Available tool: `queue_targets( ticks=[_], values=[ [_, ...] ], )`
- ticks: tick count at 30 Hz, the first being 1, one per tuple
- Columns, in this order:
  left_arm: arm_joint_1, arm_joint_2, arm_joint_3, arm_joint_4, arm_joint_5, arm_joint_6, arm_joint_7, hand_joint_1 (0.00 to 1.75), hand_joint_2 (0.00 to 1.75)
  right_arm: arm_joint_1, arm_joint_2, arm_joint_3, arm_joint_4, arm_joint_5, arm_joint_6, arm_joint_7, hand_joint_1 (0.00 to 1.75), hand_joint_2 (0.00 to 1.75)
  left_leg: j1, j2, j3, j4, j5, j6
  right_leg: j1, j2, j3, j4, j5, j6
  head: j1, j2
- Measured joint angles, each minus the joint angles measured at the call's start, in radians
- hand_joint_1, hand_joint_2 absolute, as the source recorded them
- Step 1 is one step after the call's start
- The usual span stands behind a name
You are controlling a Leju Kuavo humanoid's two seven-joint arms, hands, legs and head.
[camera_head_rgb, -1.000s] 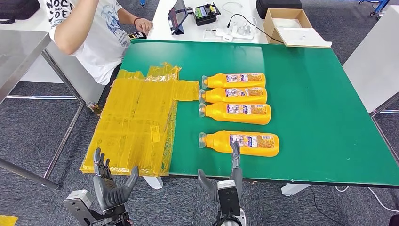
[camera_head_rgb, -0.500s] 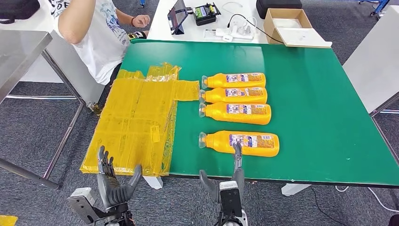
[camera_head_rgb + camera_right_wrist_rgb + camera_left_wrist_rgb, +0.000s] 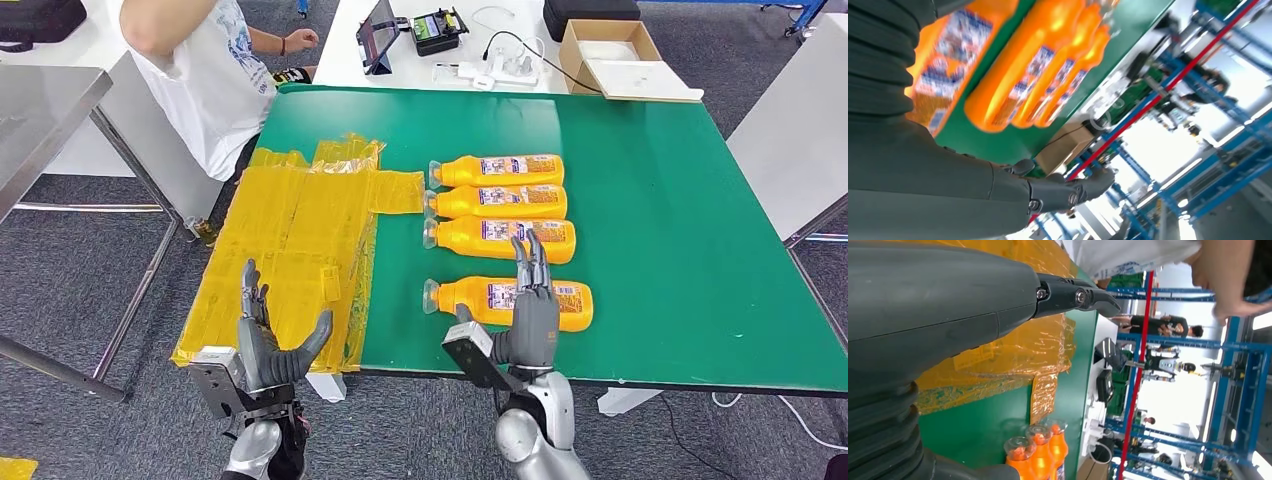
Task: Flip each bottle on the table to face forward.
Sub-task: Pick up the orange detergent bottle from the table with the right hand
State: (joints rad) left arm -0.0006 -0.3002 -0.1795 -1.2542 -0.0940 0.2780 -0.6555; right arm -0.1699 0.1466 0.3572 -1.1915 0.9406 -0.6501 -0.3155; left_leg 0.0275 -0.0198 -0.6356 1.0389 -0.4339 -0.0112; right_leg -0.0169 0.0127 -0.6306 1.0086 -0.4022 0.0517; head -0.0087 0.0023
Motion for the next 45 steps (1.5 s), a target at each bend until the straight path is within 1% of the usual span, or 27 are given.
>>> queue_targets(
  ticks=[2,5,9,13,16,19,23,27,31,35,37,40,45],
  values=[
    [-0.007,0.000,0.001,0.011,-0.010,-0.003,0.002,0.00,1.75,-0.019,-0.019,-0.006,0.005,0.014,0.001,0.035,0.00,1.75,0.000,0.000,0.000,0.000,0.000,0.001,0.000,0.000,0.000,0.000,0.000,0.000,0.000,0.000],
    [-0.010,0.002,0.004,0.022,-0.016,-0.006,0.003,0.00,1.75,-0.035,-0.041,-0.011,0.011,0.025,0.002,0.054,0.00,1.75,0.000,0.000,-0.001,0.000,0.000,0.000,0.000,0.000,-0.001,0.000,0.000,0.000,0.000,0.000],
    [-0.015,0.003,0.006,0.032,-0.019,-0.009,0.004,0.00,1.75,-0.043,-0.056,-0.013,0.017,0.032,0.002,0.063,0.00,1.75,0.000,0.000,-0.002,0.000,-0.001,0.000,0.000,0.000,-0.002,0.000,-0.002,0.002,0.000,0.000],
    [-0.018,0.003,0.007,0.039,-0.033,-0.018,0.005,0.00,1.75,-0.052,-0.070,-0.013,0.020,0.059,0.010,0.102,0.00,1.75,0.000,0.000,-0.002,0.000,-0.001,0.000,0.000,0.000,-0.002,0.000,-0.002,0.002,0.000,0.000],
    [-0.019,0.003,0.008,0.042,-0.046,-0.023,0.007,0.00,1.75,-0.062,-0.084,-0.014,0.029,0.067,0.038,0.128,0.00,1.75,0.000,0.000,-0.002,0.000,-0.001,0.000,0.000,0.000,-0.002,0.000,-0.002,0.002,0.000,0.000],
    [-0.019,0.005,0.010,0.048,-0.057,-0.027,0.010,0.00,1.75,-0.071,-0.097,-0.016,0.044,0.061,0.096,0.146,0.00,1.75,0.000,0.000,-0.002,0.000,-0.001,0.000,0.000,0.000,-0.002,0.000,-0.002,0.002,0.000,0.000],
    [-0.021,0.009,0.015,0.053,-0.070,-0.035,0.014,0.00,1.75,-0.081,-0.117,-0.016,0.075,0.032,0.216,0.166,0.00,1.75,0.000,0.000,-0.003,0.000,-0.001,0.000,0.000,0.000,-0.002,0.000,-0.002,0.002,0.000,0.000],
    [-0.021,0.009,0.021,0.056,-0.074,-0.044,0.015,0.00,1.75,-0.096,-0.141,-0.014,0.111,0.014,0.298,0.185,0.00,1.75,0.000,0.000,-0.003,0.000,-0.001,0.000,0.000,0.000,-0.002,0.000,-0.002,0.002,0.000,0.000],
    [-0.022,0.012,0.024,0.061,-0.082,-0.052,0.017,0.00,1.75,-0.126,-0.177,-0.012,0.163,-0.012,0.398,0.202,0.00,1.75,0.000,-0.001,-0.003,0.000,-0.001,0.000,0.000,-0.001,-0.002,0.000,-0.002,0.002,0.000,0.000],
    [-0.023,0.016,0.030,0.074,-0.085,-0.054,0.017,0.00,1.75,-0.157,-0.226,-0.002,0.203,-0.049,0.505,0.191,0.00,1.75,0.000,-0.001,-0.003,0.000,-0.001,0.000,0.000,-0.001,-0.002,0.000,-0.002,0.002,0.000,0.000],
    [-0.024,0.017,0.035,0.080,-0.085,-0.056,0.016,0.00,1.75,-0.173,-0.247,0.004,0.214,-0.060,0.532,0.188,0.00,1.75,0.000,-0.001,-0.003,0.000,-0.001,0.000,0.000,-0.001,-0.002,0.000,-0.002,0.002,0.000,0.000],
    [-0.024,0.018,0.042,0.089,-0.085,-0.060,0.014,0.00,1.75,-0.187,-0.271,0.014,0.224,-0.066,0.547,0.189,0.00,1.75,0.000,-0.001,-0.003,0.000,-0.001,0.000,0.000,-0.001,-0.002,0.000,-0.002,0.002,0.000,0.000],
    [-0.025,0.018,0.046,0.097,-0.086,-0.061,0.013,0.00,1.75,-0.197,-0.290,0.024,0.232,-0.069,0.554,0.192,0.00,1.75,0.000,-0.001,-0.003,0.000,-0.001,0.000,0.000,-0.001,-0.001,0.000,-0.002,0.002,0.000,0.000]
  ],
)
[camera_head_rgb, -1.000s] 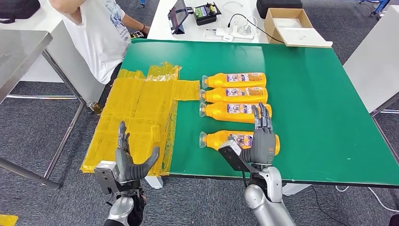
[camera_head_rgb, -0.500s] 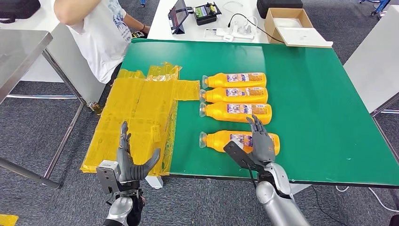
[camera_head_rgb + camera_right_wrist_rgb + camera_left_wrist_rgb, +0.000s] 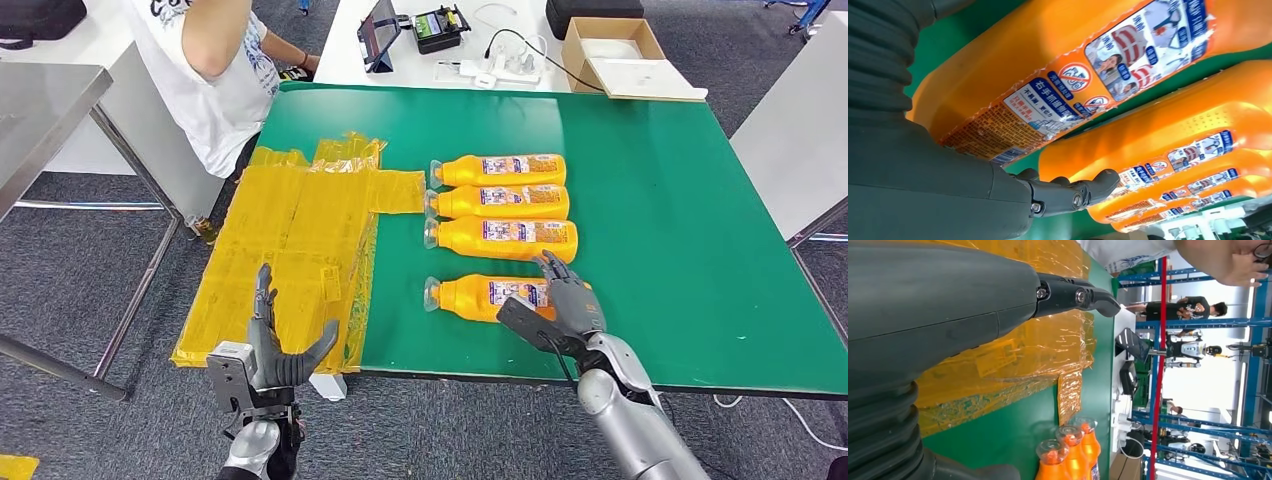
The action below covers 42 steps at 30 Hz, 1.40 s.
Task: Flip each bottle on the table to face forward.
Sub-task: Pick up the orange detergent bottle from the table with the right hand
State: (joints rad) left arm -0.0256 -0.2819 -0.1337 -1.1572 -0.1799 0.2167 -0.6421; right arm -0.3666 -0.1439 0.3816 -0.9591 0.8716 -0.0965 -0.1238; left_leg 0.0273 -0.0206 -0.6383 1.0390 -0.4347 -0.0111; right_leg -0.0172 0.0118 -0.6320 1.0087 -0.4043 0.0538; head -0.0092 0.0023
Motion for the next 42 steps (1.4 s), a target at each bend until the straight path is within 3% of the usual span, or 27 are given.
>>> queue_targets(
  ticks=[6,15,21,28,33,34,37,38,42],
  values=[
    [-0.001,0.001,0.005,0.011,-0.002,0.000,-0.005,0.00,1.75,-0.026,-0.026,0.021,0.009,-0.015,0.047,0.023,0.00,1.75,0.000,0.000,0.000,0.000,0.000,0.000,0.000,0.000,0.001,0.000,0.000,0.000,0.000,0.000],
    [-0.013,0.005,0.017,0.038,-0.001,-0.003,-0.014,0.00,1.75,-0.131,-0.092,0.089,0.075,-0.060,0.209,0.030,0.00,1.75,0.000,0.000,0.001,0.000,0.000,0.000,0.000,0.000,0.001,0.000,0.001,0.000,0.000,0.000],
    [-0.024,0.006,0.023,0.058,0.001,0.007,-0.015,0.00,1.75,-0.186,-0.106,0.148,0.131,-0.080,0.226,0.030,0.01,1.75,0.000,0.000,0.001,0.000,0.000,0.000,0.000,0.000,0.001,0.000,0.000,0.000,0.000,0.000],
    [-0.037,0.006,0.029,0.082,0.007,0.009,-0.015,0.00,1.75,-0.235,-0.108,0.209,0.192,-0.098,0.245,0.040,0.29,1.75,0.000,0.000,0.001,0.000,0.000,0.000,0.000,0.000,0.001,0.000,0.000,0.000,0.000,0.000],
    [-0.049,0.006,0.032,0.095,0.014,0.010,-0.016,0.00,1.75,-0.249,-0.106,0.239,0.219,-0.109,0.231,0.039,0.36,1.75,0.000,0.000,0.002,0.000,0.000,0.000,0.000,0.000,0.002,0.000,0.001,0.000,0.000,0.000],
    [-0.050,0.006,0.032,0.097,0.015,0.010,-0.016,0.00,1.75,-0.250,-0.106,0.243,0.222,-0.110,0.229,0.039,0.48,1.75,0.000,0.000,0.003,0.000,0.000,0.000,0.000,0.000,0.002,0.000,0.001,0.000,0.000,0.000],
    [-0.053,0.006,0.032,0.102,0.016,0.009,-0.016,0.00,1.75,-0.253,-0.104,0.251,0.231,-0.110,0.221,0.038,1.25,1.75,0.000,0.000,0.003,0.000,0.000,0.000,0.000,0.000,0.003,0.000,0.001,0.000,0.000,0.000],
    [-0.053,0.006,0.032,0.104,0.016,0.009,-0.016,0.00,1.75,-0.253,-0.103,0.253,0.233,-0.111,0.213,0.037,1.41,1.75,0.000,0.000,0.004,0.000,0.000,0.000,0.000,0.000,0.003,0.000,0.001,0.000,0.000,0.000],
    [-0.054,0.006,0.032,0.107,0.019,0.009,-0.016,0.00,1.75,-0.246,-0.098,0.258,0.234,-0.117,0.161,0.034,1.49,1.75,0.000,0.000,0.004,0.000,0.000,0.000,0.000,0.000,0.003,0.000,0.001,0.000,0.000,0.000]
  ],
)
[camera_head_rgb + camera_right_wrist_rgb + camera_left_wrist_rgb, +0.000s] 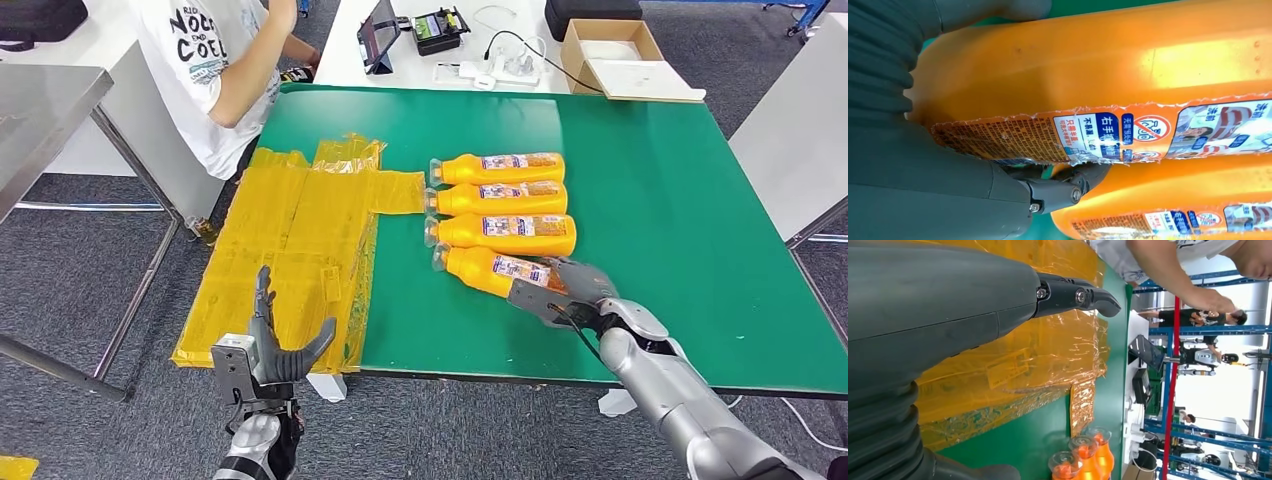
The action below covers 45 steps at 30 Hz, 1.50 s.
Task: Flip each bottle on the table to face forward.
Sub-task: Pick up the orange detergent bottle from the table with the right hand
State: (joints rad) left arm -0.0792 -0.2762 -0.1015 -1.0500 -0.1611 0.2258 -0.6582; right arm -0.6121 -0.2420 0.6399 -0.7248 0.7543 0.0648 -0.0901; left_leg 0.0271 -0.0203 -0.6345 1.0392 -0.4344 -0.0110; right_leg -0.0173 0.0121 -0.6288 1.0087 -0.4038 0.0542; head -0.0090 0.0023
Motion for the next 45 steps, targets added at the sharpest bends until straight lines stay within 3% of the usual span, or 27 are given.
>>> queue_targets(
  ticks=[3,6,11,15,18,22,26,33,38,45],
  values=[
    [0.000,0.000,0.000,0.000,0.000,0.000,0.000,0.00,1.75,0.006,0.003,0.001,0.000,-0.002,-0.014,-0.001,1.71,1.75,0.000,0.000,0.000,0.000,0.000,0.000,0.000,0.000,0.000,0.000,0.000,0.000,0.000,0.000],
    [0.000,0.000,0.000,0.000,0.001,0.000,0.000,0.00,1.75,0.017,0.005,0.000,-0.005,-0.003,-0.063,-0.013,1.75,1.75,0.000,0.000,0.000,0.000,0.000,0.000,0.000,0.000,0.000,0.000,0.000,0.000,0.000,0.000],
    [0.010,-0.001,-0.001,-0.005,0.019,0.005,0.000,0.00,1.75,0.141,0.058,-0.086,-0.152,0.006,-0.440,-0.107,1.75,1.75,0.001,-0.001,-0.003,0.000,0.000,0.000,0.001,-0.001,-0.002,0.001,-0.001,0.000,0.000,0.000],
    [0.015,-0.001,-0.007,-0.018,0.037,0.017,-0.001,0.00,1.75,0.242,0.129,-0.199,-0.360,-0.013,-0.594,-0.174,1.75,1.75,0.001,-0.001,-0.004,0.000,0.000,-0.001,0.001,-0.001,-0.003,0.001,-0.001,-0.001,0.000,0.000],
    [0.020,-0.001,-0.011,-0.028,0.061,0.016,-0.001,0.00,1.75,0.295,0.170,-0.264,-0.475,-0.068,-0.647,-0.258,1.75,1.75,0.001,-0.002,-0.004,0.000,-0.001,-0.001,0.001,-0.001,-0.003,0.000,-0.002,-0.001,0.000,0.000],
    [0.021,-0.001,-0.016,-0.055,0.149,-0.016,-0.001,0.00,1.75,0.364,0.232,-0.347,-0.613,-0.136,-0.723,-0.441,1.75,1.75,0.000,-0.001,-0.004,0.000,-0.001,0.000,0.000,-0.001,-0.004,0.000,-0.001,0.000,0.000,0.000],
    [0.019,0.000,-0.036,-0.110,0.298,-0.125,0.055,0.00,1.75,0.423,0.301,-0.421,-0.726,-0.176,-0.729,-0.537,1.75,1.75,0.000,-0.001,-0.004,0.000,-0.001,0.000,0.000,-0.001,-0.004,0.000,-0.001,-0.001,0.000,0.000],
    [0.003,0.018,-0.073,-0.167,0.461,-0.339,0.148,0.00,1.75,0.464,0.333,-0.461,-0.758,-0.289,-0.681,-0.556,1.75,1.75,0.000,-0.001,-0.004,0.000,-0.001,0.000,0.000,-0.001,-0.004,0.000,-0.001,0.000,0.000,0.000],
    [-0.024,0.048,-0.127,-0.176,0.506,-0.518,0.191,0.00,1.75,0.472,0.360,-0.409,-0.645,-0.327,-0.534,-0.599,1.75,1.75,0.001,0.000,-0.004,0.000,-0.001,-0.001,0.001,-0.001,-0.004,0.000,-0.001,-0.001,0.000,0.000],
    [-0.046,0.072,-0.182,-0.176,0.501,-0.558,0.196,0.00,1.75,0.470,0.403,-0.292,-0.491,-0.351,-0.505,-0.605,1.75,1.75,0.001,-0.001,-0.005,-0.001,0.000,-0.001,0.001,-0.001,-0.004,0.000,-0.002,-0.001,0.000,0.000]
  ],
)
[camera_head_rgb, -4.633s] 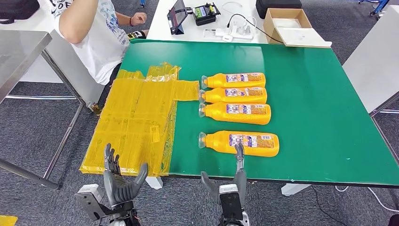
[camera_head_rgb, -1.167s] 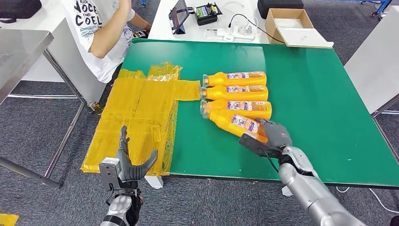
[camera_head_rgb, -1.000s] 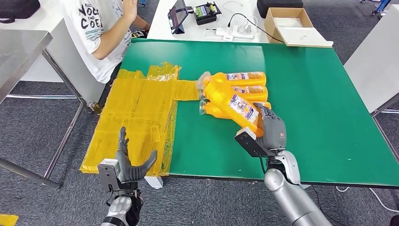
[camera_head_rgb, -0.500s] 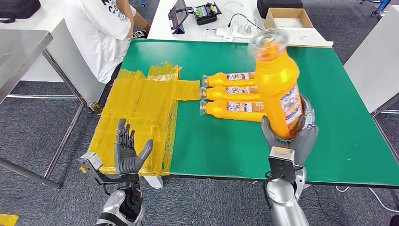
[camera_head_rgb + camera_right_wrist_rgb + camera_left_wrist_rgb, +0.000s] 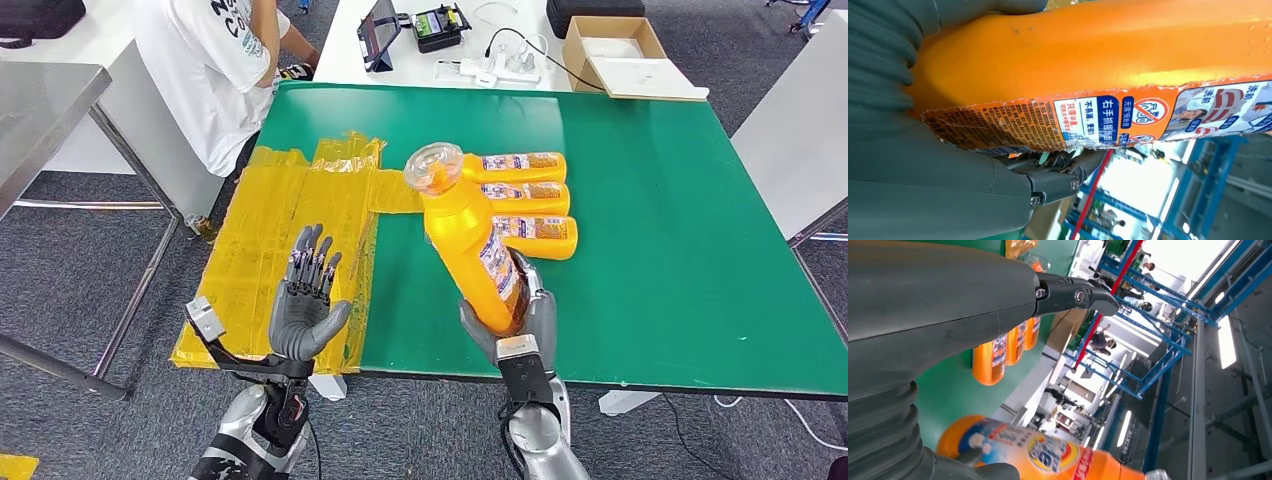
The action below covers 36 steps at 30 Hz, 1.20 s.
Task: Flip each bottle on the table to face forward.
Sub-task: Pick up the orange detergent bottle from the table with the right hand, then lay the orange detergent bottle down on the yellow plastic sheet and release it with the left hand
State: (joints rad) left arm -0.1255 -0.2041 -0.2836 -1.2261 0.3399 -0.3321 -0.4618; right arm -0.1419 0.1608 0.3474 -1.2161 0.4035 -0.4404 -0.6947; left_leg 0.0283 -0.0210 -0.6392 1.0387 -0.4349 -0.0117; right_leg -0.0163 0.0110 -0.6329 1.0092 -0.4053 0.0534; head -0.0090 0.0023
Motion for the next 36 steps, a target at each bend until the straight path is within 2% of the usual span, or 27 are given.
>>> queue_targets(
  ticks=[8,12,24,36],
  values=[
    [-0.003,0.015,-0.009,0.000,0.000,-0.004,0.000,0.00,1.75,-0.007,0.008,0.033,0.059,-0.012,0.018,-0.001,1.75,1.75,-0.001,0.000,0.000,0.000,0.000,0.000,-0.001,0.000,0.000,0.000,0.000,0.000,0.000,0.000],
    [-0.009,0.021,-0.022,0.002,-0.001,-0.020,0.004,0.00,1.75,-0.027,0.018,0.051,0.111,-0.002,0.059,-0.001,1.75,1.75,0.000,0.000,0.000,0.000,0.000,0.000,0.000,0.000,0.000,0.000,0.000,0.000,0.000,0.000],
    [-0.042,0.023,-0.069,0.026,-0.081,-0.015,-0.001,0.00,1.75,-0.135,0.110,0.166,0.397,0.045,0.105,0.016,1.75,1.75,0.000,0.000,0.000,0.000,0.000,0.000,0.000,0.000,0.000,0.000,0.000,0.000,0.000,0.000],
    [-0.062,0.036,-0.080,0.084,-0.076,-0.059,0.010,0.00,1.75,-0.212,0.157,0.210,0.599,0.084,0.089,0.049,1.75,1.75,0.000,0.000,0.000,0.000,0.000,0.000,0.000,0.000,0.000,0.000,0.000,0.000,0.000,0.000]
  ],
)
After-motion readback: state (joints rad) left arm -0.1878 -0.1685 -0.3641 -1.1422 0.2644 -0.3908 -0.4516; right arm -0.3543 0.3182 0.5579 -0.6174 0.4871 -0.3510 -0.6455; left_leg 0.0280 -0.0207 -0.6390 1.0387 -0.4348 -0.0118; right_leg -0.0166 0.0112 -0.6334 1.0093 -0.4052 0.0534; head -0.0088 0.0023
